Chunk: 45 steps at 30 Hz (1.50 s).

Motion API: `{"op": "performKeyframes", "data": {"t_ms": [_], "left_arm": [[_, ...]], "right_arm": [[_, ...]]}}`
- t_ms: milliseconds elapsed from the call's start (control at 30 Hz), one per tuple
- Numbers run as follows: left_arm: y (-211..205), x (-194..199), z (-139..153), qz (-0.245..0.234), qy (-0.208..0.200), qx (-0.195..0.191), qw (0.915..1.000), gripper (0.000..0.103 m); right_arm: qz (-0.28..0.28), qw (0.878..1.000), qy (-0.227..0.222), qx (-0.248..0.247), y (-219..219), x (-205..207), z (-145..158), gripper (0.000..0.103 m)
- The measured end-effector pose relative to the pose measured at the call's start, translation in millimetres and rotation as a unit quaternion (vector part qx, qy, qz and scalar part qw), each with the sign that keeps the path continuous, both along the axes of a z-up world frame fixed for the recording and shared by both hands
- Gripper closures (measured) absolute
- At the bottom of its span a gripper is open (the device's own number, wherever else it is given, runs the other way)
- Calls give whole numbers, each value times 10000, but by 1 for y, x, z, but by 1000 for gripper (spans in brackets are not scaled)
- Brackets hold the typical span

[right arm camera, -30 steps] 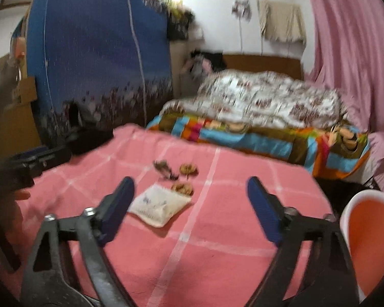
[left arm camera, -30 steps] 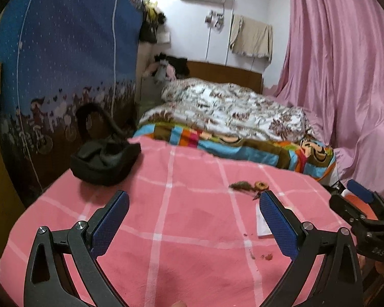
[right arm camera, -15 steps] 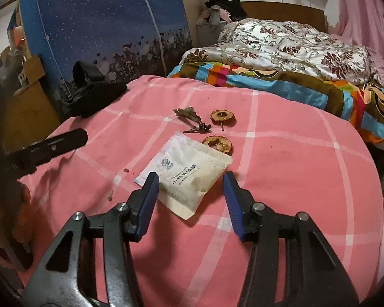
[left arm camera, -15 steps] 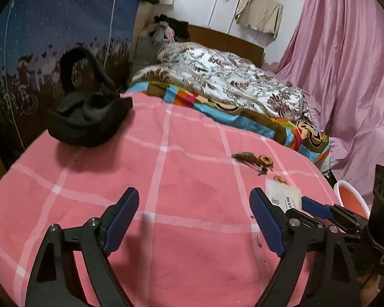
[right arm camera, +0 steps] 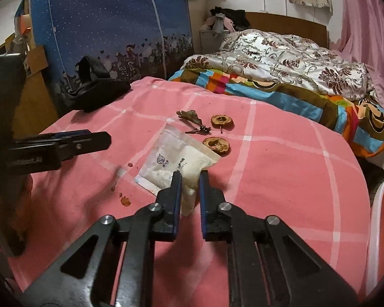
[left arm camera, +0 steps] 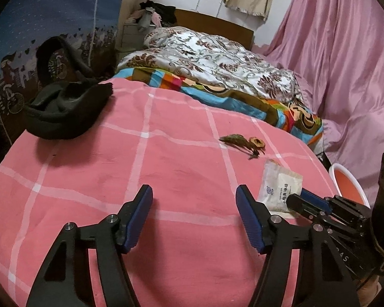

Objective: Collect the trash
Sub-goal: 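Grasp the white sachet with the right tool while the left tool grasps the dried twig, then carry the twig and sachet to the orange bucket and open both tools over it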

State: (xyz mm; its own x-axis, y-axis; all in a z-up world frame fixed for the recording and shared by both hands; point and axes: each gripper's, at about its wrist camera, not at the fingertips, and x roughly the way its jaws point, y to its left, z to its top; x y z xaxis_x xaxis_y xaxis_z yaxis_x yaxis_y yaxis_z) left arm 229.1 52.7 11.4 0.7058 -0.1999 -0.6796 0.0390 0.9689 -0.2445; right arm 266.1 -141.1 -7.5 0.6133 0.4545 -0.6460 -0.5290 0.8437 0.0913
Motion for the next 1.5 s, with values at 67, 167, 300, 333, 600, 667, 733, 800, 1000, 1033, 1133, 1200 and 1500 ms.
{"op": "performKeyframes", "data": {"t_ms": [67,167,300,333,600,667,733,800,1000,1033,1133,1200,1500], "left_arm": [[-2,2,-1,-53,42,16,10000,43],[-4,6,-2,-144,117,3,9998,44],[-12,16,-3,-291,203,47,9994,47],[-14,19,-3,-338,212,68,9992,50],[-43,54,-8,-685,281,151,9971,58],[-50,65,-11,-732,336,127,9967,61],[-57,79,-15,-753,375,85,9964,61],[-62,88,-15,-774,381,49,9963,62],[-75,107,-16,-803,423,41,9959,74],[-76,109,-17,-791,472,47,9957,80],[-71,111,-21,-696,535,-20,9961,90],[-68,112,-20,-695,522,-161,9961,92],[-66,85,-3,-761,77,-173,9969,99]], "right_arm": [[-85,9999,-122,45,-7,-3,4,83],[-318,9985,-385,231,-26,-5,16,83],[-743,9952,-564,296,-51,-1,24,83],[-837,9944,-572,296,-57,2,25,83],[-1138,9918,-509,294,-80,23,21,84],[-1146,9918,-493,293,-82,25,20,84],[-1137,9920,-449,298,-84,27,18,84],[-1114,9926,-396,289,-83,29,16,84],[-1038,9936,-379,224,-79,29,12,84],[-1030,9937,-383,215,-79,29,12,84],[-1026,9937,-395,210,-79,28,12,84],[-1024,9936,-425,215,-79,27,12,84],[-881,9926,-769,329,-77,10,20,83]]}}
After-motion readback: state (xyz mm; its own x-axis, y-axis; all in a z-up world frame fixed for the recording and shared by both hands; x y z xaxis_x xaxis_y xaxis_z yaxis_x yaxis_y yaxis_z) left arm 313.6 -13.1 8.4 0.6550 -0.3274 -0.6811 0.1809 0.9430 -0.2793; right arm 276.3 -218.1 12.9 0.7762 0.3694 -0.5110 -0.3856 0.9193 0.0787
